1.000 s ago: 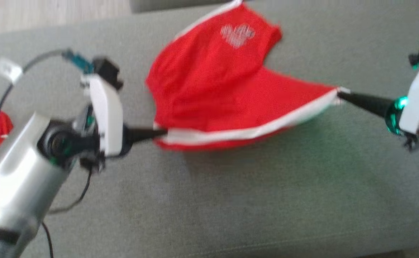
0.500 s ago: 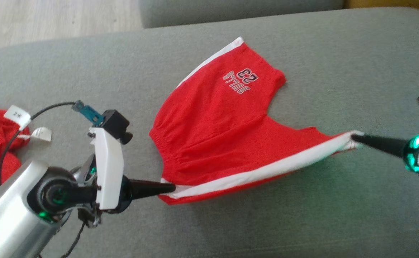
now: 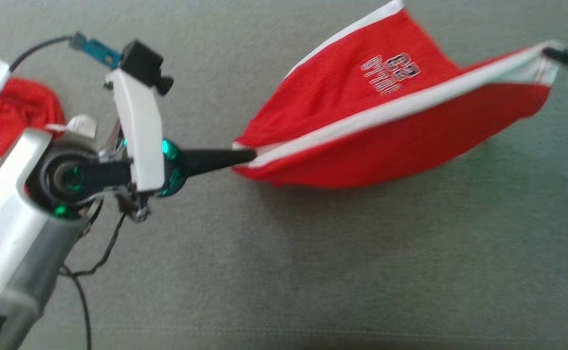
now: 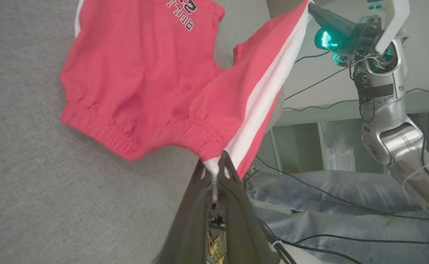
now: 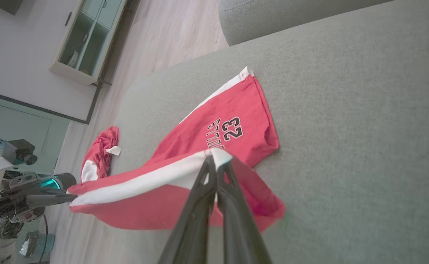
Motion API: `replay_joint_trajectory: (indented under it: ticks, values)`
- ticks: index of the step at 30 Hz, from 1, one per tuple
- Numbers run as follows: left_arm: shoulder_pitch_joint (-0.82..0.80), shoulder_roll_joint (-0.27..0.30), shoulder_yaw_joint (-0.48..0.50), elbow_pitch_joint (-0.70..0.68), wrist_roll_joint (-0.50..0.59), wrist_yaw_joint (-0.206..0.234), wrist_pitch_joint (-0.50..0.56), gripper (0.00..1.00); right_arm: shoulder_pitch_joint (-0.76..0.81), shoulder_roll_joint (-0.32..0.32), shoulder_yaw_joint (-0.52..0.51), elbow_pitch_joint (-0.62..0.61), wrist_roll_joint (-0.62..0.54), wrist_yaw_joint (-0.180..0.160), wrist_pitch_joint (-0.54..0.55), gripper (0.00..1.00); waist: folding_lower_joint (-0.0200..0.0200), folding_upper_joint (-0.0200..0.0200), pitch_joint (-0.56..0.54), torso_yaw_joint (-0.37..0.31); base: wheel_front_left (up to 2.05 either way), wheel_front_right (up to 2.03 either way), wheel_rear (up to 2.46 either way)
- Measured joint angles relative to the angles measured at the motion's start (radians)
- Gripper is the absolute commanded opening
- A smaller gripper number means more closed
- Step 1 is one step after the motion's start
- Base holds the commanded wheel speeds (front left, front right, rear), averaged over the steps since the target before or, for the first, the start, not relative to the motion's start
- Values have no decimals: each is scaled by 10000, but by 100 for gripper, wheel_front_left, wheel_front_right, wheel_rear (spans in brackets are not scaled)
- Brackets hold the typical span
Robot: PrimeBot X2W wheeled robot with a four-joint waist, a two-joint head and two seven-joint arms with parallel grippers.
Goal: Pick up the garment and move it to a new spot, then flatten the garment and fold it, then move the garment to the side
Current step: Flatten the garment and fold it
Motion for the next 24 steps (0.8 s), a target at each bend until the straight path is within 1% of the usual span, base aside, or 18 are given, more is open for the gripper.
replay_joint_trajectory:
  ticks: [4,10,14,19,24]
  values:
    - [-525,-571,44,514,-148,23,58,0,-1097,286,42,851,-288,0,405,0,1,0,605,452,0,0,0]
    - [-1778,-1064,92,1252,-98,270,75,0,-2697,719,153,1772,-807,0,775,0,3,0,1460,1083,0,0,0]
    - [-2258,-1256,94,1567,-56,324,148,0,-3592,913,355,2372,-1300,0,1093,0,3,0,1980,1428,0,0,0]
    - [-2441,-1586,58,1973,10,341,146,0,-4344,1208,525,3118,-1783,0,1177,0,3,0,2513,1761,0,0,0]
    - [-2632,-1776,0,2336,105,209,140,0,-4852,1475,577,3515,-2021,0,1185,0,3,0,2919,1967,0,0,0]
